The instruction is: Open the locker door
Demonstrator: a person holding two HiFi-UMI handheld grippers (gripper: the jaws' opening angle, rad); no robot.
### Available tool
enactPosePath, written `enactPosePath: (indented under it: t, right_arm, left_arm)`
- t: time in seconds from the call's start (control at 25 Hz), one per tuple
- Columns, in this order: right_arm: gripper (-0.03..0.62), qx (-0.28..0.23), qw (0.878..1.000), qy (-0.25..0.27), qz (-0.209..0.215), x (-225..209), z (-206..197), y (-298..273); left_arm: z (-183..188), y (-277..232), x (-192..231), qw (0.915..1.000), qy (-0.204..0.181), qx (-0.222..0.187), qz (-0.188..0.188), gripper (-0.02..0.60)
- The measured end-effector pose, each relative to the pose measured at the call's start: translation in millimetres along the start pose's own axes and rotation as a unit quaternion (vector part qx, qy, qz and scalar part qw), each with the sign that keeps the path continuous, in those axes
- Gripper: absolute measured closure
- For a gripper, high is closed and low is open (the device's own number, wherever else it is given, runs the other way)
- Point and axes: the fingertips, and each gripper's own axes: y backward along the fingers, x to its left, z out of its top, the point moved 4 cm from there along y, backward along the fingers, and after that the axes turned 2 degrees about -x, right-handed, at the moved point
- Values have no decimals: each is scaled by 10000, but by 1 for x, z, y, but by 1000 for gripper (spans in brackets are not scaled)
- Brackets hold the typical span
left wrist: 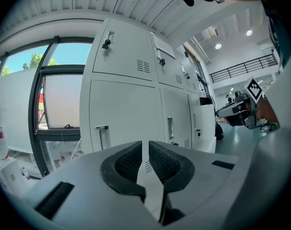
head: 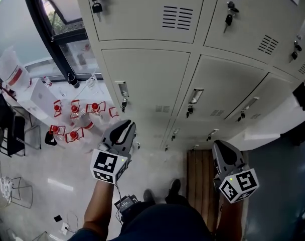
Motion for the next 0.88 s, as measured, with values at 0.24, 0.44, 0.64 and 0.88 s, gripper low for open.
enactPosePath:
  t: [0.24, 0.44, 0.64, 0.88]
  right_arm:
    - [557, 90, 9999, -37, 37, -12, -3, -13]
    - [557, 141, 9998, -25, 128, -19, -5, -26]
    - [557, 216, 9996, -26, 168, -25, -7, -35]
    - [557, 307, 9994, -48, 176, -33, -12, -43]
  left_arm:
    - [-4, -17, 18, 9995, 42, 80, 316, 534]
    - [-11, -30, 36, 9982, 58, 104, 584, 494]
    - [-16, -42, 54, 9957, 137, 139, 911, 465]
    - [-25, -56, 75, 9909, 147, 207, 1319, 439]
